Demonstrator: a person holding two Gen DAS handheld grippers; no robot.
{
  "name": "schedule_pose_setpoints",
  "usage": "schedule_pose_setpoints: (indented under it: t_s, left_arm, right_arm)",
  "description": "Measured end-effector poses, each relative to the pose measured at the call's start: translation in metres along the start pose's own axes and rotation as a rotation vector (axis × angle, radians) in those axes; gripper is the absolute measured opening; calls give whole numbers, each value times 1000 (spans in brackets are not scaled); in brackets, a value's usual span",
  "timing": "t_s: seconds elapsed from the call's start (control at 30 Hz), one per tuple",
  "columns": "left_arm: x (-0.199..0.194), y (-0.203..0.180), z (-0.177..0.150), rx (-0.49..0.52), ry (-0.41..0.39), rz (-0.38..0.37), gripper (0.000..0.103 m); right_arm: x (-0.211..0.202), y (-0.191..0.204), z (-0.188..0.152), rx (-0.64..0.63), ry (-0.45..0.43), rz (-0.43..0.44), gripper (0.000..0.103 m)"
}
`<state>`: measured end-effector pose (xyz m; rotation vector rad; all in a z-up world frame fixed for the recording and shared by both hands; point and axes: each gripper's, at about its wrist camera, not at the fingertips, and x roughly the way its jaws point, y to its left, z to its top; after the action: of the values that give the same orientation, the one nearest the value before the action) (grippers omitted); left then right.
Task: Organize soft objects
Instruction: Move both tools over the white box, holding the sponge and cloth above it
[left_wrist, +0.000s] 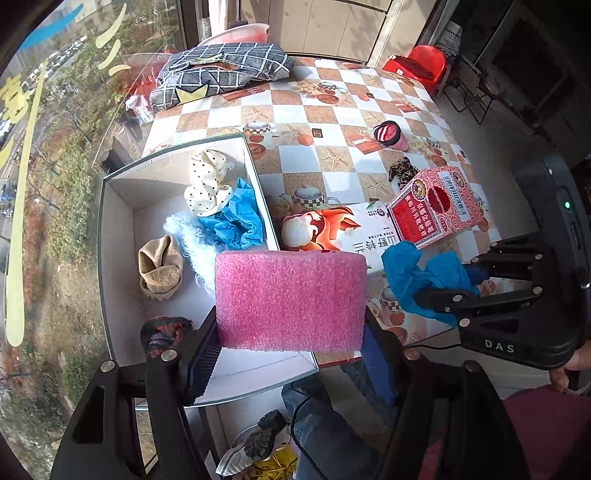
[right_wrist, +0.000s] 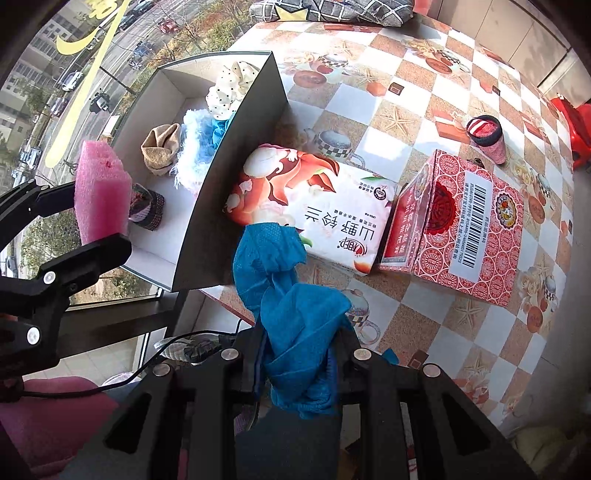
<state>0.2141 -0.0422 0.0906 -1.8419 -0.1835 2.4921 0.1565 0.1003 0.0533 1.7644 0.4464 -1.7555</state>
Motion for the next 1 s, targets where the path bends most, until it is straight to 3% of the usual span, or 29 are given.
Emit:
schedule_pose_setpoints:
  t_s: [0.37,1.0]
  left_arm:
    - [-2,37,-11,-148,-4,46,73]
    - [2,58,-14,-215,-2,67,73]
  right_arm:
    - [-5,34,38,-82,-18,40,25]
    - [-5,67,62,-139,-26,86,25]
